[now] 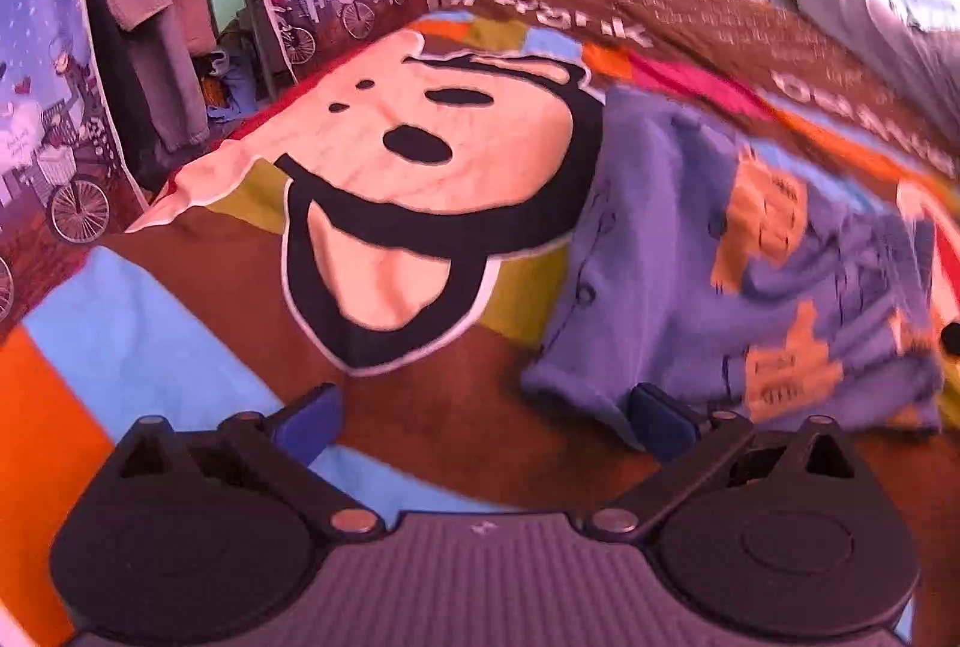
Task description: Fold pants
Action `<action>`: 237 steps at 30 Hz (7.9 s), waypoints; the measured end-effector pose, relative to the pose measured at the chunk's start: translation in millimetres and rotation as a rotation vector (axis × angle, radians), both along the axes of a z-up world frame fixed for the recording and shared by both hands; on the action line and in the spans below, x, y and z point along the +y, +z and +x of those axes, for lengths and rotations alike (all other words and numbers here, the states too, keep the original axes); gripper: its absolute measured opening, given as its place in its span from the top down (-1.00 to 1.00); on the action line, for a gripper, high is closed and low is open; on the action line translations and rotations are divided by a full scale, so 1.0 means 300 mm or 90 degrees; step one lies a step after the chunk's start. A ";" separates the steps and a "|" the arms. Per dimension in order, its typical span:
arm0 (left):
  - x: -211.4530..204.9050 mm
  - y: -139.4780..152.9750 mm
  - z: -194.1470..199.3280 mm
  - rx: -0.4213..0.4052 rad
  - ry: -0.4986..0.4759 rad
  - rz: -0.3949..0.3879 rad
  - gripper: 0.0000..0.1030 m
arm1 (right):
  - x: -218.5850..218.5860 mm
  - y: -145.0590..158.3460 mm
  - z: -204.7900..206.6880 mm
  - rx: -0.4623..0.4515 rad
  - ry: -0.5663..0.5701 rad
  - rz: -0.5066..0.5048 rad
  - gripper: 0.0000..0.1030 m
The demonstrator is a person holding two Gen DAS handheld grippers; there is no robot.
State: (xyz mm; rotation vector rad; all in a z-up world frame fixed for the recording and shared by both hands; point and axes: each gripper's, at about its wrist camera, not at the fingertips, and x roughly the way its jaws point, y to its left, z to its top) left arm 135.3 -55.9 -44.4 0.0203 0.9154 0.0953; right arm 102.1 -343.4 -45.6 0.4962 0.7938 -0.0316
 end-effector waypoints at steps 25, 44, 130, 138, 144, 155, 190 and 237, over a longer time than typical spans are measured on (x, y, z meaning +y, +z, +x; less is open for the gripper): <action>0.088 0.032 -0.041 -0.015 -0.051 -0.078 -0.99 | 0.111 0.016 -0.049 -0.002 0.056 -0.134 -0.98; 0.021 -0.036 0.319 -0.109 -0.166 -0.069 -1.00 | 0.015 -0.055 0.114 -0.058 0.015 -0.061 -0.99; 0.210 -0.039 0.183 -0.031 -0.173 -0.397 0.17 | 0.154 -0.023 0.262 0.008 0.059 -0.027 0.11; 0.144 0.001 0.148 -0.049 -0.183 -0.298 0.37 | 0.300 0.011 0.199 -0.029 0.095 -0.232 0.35; 0.156 0.032 0.132 -0.056 -0.188 -0.314 0.47 | 0.341 0.046 0.174 -0.034 0.088 -0.265 0.61; 0.224 0.093 0.074 -0.082 -0.199 -0.333 0.50 | 0.398 0.151 0.134 -0.056 0.086 -0.283 0.67; 0.850 0.101 0.063 -0.145 0.038 -0.324 0.49 | 0.991 0.145 0.327 -0.108 0.283 -0.226 0.65; 0.656 0.286 -0.102 -0.244 -0.007 -0.103 -0.99 | 0.842 0.217 0.114 -0.128 0.169 -0.234 -0.98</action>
